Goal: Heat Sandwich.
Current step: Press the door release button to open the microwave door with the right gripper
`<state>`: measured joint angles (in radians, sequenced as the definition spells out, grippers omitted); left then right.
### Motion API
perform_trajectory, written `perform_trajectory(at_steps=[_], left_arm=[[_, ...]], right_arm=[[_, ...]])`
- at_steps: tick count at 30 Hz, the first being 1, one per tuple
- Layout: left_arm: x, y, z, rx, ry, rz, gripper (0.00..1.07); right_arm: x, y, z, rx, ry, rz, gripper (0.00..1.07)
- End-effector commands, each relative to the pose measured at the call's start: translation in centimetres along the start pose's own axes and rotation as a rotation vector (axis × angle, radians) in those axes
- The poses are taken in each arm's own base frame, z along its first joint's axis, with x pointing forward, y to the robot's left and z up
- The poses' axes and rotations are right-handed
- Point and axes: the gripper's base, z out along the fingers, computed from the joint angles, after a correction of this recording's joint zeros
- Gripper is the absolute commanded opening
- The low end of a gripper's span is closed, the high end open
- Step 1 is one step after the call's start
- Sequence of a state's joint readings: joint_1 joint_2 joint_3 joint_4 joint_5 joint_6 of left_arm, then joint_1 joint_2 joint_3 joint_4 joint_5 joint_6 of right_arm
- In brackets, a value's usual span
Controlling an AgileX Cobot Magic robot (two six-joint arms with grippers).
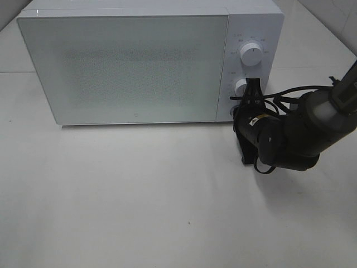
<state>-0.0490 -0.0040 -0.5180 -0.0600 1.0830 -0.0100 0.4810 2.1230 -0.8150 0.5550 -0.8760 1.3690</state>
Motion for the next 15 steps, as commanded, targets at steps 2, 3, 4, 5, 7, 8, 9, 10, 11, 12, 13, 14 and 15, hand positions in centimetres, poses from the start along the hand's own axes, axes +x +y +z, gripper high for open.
perform_trajectory(at_steps=[2, 3, 4, 5, 7, 8, 9, 10, 11, 12, 13, 14, 15], left_arm=[[0.0, -0.1, -0.2, 0.005, -0.029, -0.005, 1.0], [0.0, -0.1, -0.2, 0.005, -0.029, -0.005, 1.0], [0.0, -0.1, -0.2, 0.005, -0.029, -0.005, 1.0], [0.0, -0.1, -0.2, 0.005, -0.029, -0.005, 1.0], [0.0, -0.1, -0.2, 0.005, -0.029, -0.005, 1.0], [0.0, -0.1, -0.2, 0.005, -0.029, -0.005, 1.0], [0.0, -0.1, -0.2, 0.005, -0.029, -0.005, 1.0], [0.0, -0.1, -0.2, 0.005, -0.029, -0.005, 1.0], [0.0, -0.1, -0.2, 0.005, -0.029, -0.005, 1.0], [0.0, -0.1, -0.2, 0.005, -0.029, -0.005, 1.0], [0.0, -0.1, -0.2, 0.005, -0.029, -0.005, 1.0], [0.0, -0.1, -0.2, 0.005, -0.029, -0.005, 1.0], [0.0, -0.1, -0.2, 0.005, -0.029, -0.005, 1.0]], right_arm=[[0.0, 1.7, 0.3, -0.12, -0.014, -0.012, 0.0], [0.0, 1.9, 0.3, -0.139, -0.019, -0.016, 0.0], [-0.1, 2.0, 0.2, -0.158, -0.024, -0.021, 0.0], [-0.1, 2.3, 0.2, -0.19, -0.032, -0.035, 0.0], [-0.2, 2.4, 0.2, -0.204, -0.036, -0.035, 0.0], [-0.2, 2.5, 0.1, -0.214, -0.04, -0.036, 0.0], [-0.2, 2.7, 0.1, -0.229, -0.043, -0.036, 0.0], [-0.3, 2.9, 0.0, -0.254, -0.05, -0.035, 0.0], [-0.3, 2.9, 0.0, -0.254, -0.05, -0.035, 0.0], [-0.3, 3.0, 0.0, -0.264, -0.053, -0.035, 0.0], [-0.3, 3.1, 0.0, -0.272, -0.055, -0.035, 0.0], [-0.3, 3.2, 0.0, -0.275, -0.06, -0.028, 0.0], [-0.3, 3.3, 0.1, -0.279, -0.061, -0.026, 0.0]])
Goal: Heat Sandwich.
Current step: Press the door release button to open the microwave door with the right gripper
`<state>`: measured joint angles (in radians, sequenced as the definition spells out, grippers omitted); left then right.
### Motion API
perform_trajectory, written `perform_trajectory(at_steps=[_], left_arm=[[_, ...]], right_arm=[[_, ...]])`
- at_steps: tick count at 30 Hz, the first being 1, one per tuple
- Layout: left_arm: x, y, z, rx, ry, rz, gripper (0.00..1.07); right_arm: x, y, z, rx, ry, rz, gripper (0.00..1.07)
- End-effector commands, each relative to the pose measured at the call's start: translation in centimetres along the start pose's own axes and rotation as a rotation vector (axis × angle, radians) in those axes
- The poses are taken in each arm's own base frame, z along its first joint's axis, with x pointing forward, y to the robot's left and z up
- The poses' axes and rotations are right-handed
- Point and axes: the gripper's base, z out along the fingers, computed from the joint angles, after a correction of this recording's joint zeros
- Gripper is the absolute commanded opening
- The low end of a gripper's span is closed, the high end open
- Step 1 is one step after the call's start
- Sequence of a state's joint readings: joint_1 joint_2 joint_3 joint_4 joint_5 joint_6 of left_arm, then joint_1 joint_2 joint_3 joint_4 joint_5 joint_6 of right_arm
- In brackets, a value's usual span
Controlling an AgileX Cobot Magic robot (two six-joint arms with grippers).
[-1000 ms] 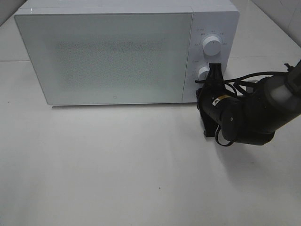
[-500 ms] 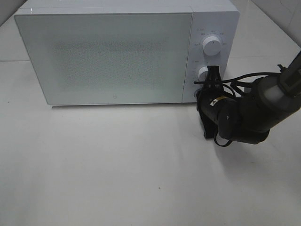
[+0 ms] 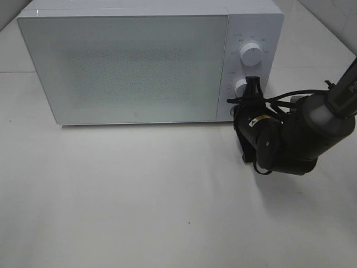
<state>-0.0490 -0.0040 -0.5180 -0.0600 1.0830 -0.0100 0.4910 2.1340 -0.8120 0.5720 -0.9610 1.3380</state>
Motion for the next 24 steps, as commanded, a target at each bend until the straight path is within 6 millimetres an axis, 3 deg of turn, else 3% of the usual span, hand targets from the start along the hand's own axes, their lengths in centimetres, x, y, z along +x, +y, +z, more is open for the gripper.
perform_trajectory(at_steps=[1, 6, 9, 24], left_arm=[[0.0, -0.1, -0.2, 0.005, -0.029, -0.005, 1.0], [0.0, -0.1, -0.2, 0.005, -0.029, -0.005, 1.0], [0.0, -0.1, -0.2, 0.005, -0.029, -0.005, 1.0], [0.0, -0.1, -0.2, 0.005, -0.029, -0.004, 1.0]], right_arm=[[-0.4, 3.0, 0.3, -0.21, -0.04, 0.005, 0.0], [-0.4, 4.2, 1.1, -0.252, -0.045, 0.02, 0.0], [-0.7, 4.9, 2.5, -0.273, -0.044, -0.004, 0.0], [-0.7, 5.3, 2.7, -0.255, -0.033, -0.001, 0.0]])
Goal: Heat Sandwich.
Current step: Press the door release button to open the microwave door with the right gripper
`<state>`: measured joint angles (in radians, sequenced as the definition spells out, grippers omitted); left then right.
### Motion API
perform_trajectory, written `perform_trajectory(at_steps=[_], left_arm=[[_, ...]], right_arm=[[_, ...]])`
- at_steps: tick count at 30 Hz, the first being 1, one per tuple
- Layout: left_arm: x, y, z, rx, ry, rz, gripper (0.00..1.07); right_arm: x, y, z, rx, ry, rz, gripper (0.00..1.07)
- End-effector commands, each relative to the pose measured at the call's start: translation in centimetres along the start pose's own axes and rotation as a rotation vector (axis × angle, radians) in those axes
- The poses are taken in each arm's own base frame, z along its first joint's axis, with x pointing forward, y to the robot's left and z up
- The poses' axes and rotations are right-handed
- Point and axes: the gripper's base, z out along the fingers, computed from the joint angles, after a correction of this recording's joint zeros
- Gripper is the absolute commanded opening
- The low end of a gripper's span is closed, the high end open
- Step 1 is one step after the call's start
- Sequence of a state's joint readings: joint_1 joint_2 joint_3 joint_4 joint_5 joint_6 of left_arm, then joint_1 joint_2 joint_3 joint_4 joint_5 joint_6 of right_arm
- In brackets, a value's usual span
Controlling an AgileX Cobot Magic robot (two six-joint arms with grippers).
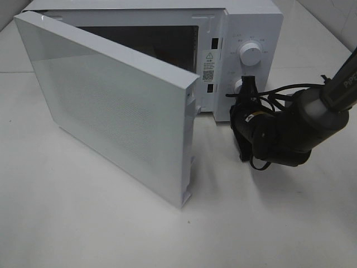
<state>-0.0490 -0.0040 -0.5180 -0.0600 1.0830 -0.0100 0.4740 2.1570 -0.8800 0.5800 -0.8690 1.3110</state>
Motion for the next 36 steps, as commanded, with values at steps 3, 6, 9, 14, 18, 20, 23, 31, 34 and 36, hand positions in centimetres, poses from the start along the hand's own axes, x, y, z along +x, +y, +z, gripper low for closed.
perform_trajectory(at_steps=[3, 6, 9, 14, 18, 20, 23, 31, 34, 36], left_arm=[[0.0, -0.1, -0.2, 0.005, -0.029, -0.004, 1.0], [0.0, -0.1, -0.2, 0.005, -0.029, -0.004, 1.0], [0.0, -0.1, -0.2, 0.005, -0.029, -0.004, 1.0], [0.0, -0.1, -0.2, 0.005, -0.029, -0.004, 1.0], [0.0, -0.1, -0.2, 0.005, -0.029, -0.004, 1.0], [0.0, -0.1, -0.2, 0.005, -0.029, -0.004, 1.0], [0.0, -0.1, -0.2, 0.005, -0.029, -0.004, 1.0], [0.0, -0.1, -0.2, 0.005, -0.029, -0.004, 1.0], [0.0, -0.1, -0.2, 0.005, -0.029, -0.004, 1.0], [0.0, -0.1, -0.2, 0.005, -0.029, -0.004, 1.0]], right_arm=[[-0.9, 5.1, 1.0, -0.307, -0.036, -0.009, 0.0], [-0.9, 5.3, 1.0, -0.307, -0.032, -0.008, 0.0], [-0.8, 5.2, 1.0, -0.298, -0.029, -0.008, 0.0], [-0.6, 4.7, 1.1, -0.245, -0.014, -0.01, 0.0], [-0.4, 4.7, 0.9, -0.225, -0.002, -0.011, 0.0], [-0.2, 4.6, 0.4, -0.208, 0.009, -0.011, 0.0], [-0.3, 4.6, -0.6, -0.18, 0.029, -0.014, 0.0], [0.0, 2.6, -3.4, -0.041, 0.076, -0.041, 0.0], [-0.2, 2.1, -4.0, 0.004, 0.085, -0.05, 0.0], [-0.4, 1.5, -5.1, 0.05, 0.098, -0.079, 0.01]])
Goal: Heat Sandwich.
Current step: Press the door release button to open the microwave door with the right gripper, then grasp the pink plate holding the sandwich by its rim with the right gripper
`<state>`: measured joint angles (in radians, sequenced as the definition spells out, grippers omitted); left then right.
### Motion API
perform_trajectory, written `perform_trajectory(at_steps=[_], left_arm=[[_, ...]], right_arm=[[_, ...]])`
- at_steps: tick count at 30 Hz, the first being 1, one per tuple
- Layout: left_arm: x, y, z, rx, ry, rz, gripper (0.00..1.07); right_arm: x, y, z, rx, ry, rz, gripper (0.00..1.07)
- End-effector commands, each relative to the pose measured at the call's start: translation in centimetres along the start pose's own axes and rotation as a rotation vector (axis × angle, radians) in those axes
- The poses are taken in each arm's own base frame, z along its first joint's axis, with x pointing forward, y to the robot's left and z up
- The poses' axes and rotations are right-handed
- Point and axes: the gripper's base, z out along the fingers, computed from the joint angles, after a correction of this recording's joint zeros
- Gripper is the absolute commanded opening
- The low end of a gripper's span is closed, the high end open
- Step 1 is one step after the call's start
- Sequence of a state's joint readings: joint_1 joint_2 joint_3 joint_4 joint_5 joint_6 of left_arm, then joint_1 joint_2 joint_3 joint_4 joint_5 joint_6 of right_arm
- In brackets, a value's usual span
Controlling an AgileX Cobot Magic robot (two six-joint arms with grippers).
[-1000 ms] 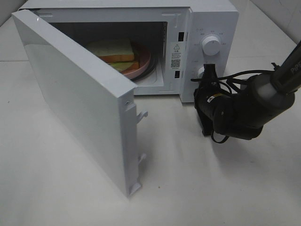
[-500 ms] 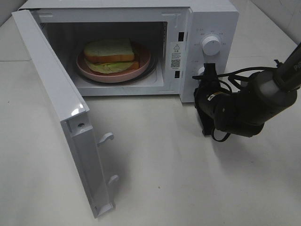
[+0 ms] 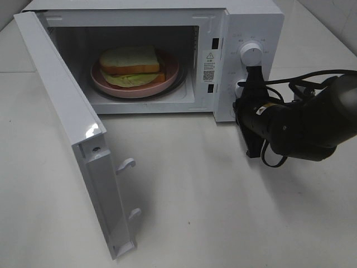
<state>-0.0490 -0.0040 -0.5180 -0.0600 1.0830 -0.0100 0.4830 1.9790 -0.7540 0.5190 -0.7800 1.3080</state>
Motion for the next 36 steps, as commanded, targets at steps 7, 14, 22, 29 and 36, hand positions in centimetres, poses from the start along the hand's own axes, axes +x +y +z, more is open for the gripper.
perform_trajectory(at_steps=[7, 14, 22, 29, 36], left_arm=[[0.0, -0.1, -0.2, 0.005, -0.029, -0.004, 1.0], [0.0, -0.1, -0.2, 0.005, -0.029, -0.004, 1.0], [0.0, -0.1, -0.2, 0.005, -0.029, -0.004, 1.0], [0.0, -0.1, -0.2, 0.005, -0.029, -0.004, 1.0], [0.0, -0.1, -0.2, 0.005, -0.029, -0.004, 1.0]], right_arm=[[-0.4, -0.3, -3.6, 0.1, 0.062, -0.166, 0.02], [-0.1, 0.6, -6.1, 0.197, 0.184, -0.395, 0.03], [0.2, 2.2, -9.0, 0.205, 0.329, -0.701, 0.06], [0.2, 3.5, -11.4, 0.171, 0.417, -0.86, 0.08], [0.4, 3.4, -12.6, 0.236, 0.528, -0.992, 0.11]])
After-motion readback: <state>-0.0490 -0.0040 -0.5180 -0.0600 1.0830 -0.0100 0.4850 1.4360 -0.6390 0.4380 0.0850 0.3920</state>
